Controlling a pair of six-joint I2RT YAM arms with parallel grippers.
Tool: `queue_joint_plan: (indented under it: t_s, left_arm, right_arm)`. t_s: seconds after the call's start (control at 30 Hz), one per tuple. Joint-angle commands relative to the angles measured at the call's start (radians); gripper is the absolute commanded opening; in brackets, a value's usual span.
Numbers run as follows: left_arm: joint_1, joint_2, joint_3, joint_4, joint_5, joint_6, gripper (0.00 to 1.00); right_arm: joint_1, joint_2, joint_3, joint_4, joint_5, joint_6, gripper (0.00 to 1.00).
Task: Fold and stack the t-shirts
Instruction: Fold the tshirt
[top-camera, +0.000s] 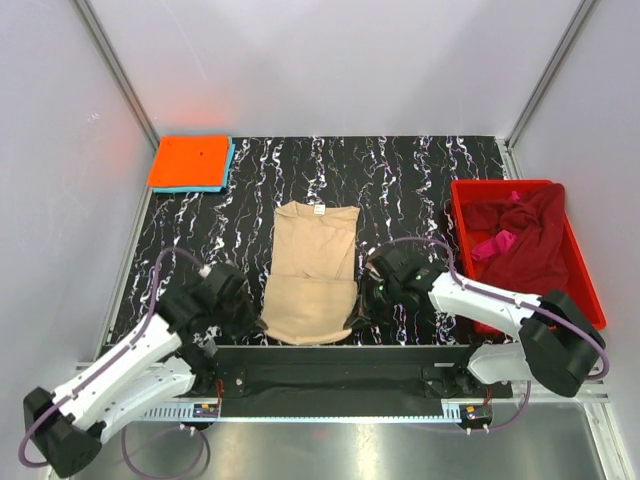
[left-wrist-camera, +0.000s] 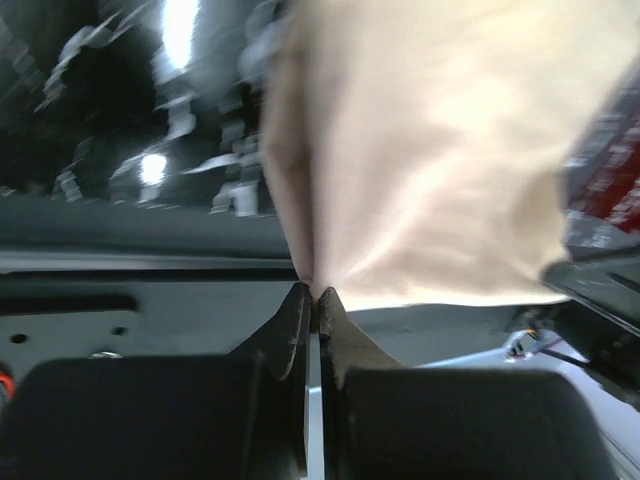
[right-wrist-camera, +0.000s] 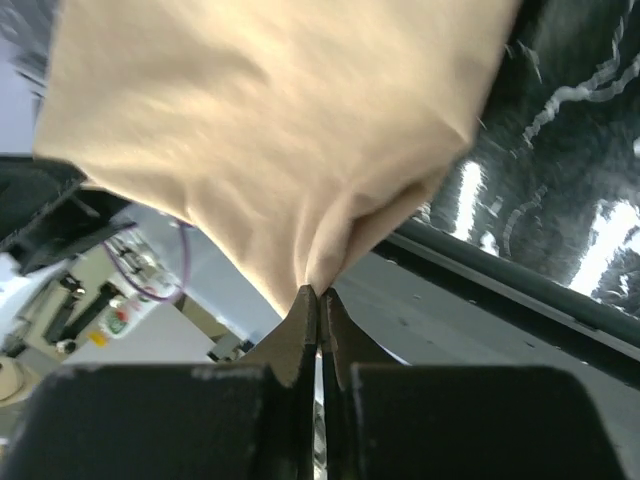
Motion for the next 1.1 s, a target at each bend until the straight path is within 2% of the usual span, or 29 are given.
queue_joint_plan:
  t_s: [0.0, 0.07, 0.2, 0.5, 0.63, 0.83, 1.07]
  left_arm:
    - [0.019, 0.162, 0.225, 0.047, -0.055, 0.124, 0.00]
    - [0.046, 0.270, 0.321, 0.076, -0.038, 0.161, 0.00]
    - [0.199, 0.417, 0.448, 0.132, 0.027, 0.276, 0.00]
    - [0.424, 0.808, 0.745, 0.293, 0.201, 0.385, 0.00]
    - [0.471, 0.965, 0.878, 0.354, 0.283, 0.409, 0.00]
    - [0.504, 1.173, 1.103, 0.340, 0.372, 0.458, 0.00]
    - [0.541, 1.322, 1.203, 0.368, 0.413, 0.445, 0.05]
  right_arm:
    - [-0.067, 0.030, 0.112, -0.071, -0.019, -0.040, 0.00]
    - [-0.140, 0.067, 0.176, -0.085, -0.056, -0.078, 0.00]
    - [-0.250, 0.182, 0.348, -0.170, -0.105, -0.185, 0.00]
    - [-0.417, 0.562, 0.895, -0.312, -0.222, -0.314, 0.00]
    - [-0.468, 0.697, 1.032, -0.335, -0.247, -0.321, 0.00]
    - [-0.529, 0.831, 1.204, -0.381, -0.267, -0.334, 0.00]
    - [-0.560, 0.953, 1.336, -0.391, -0.288, -0.339, 0.00]
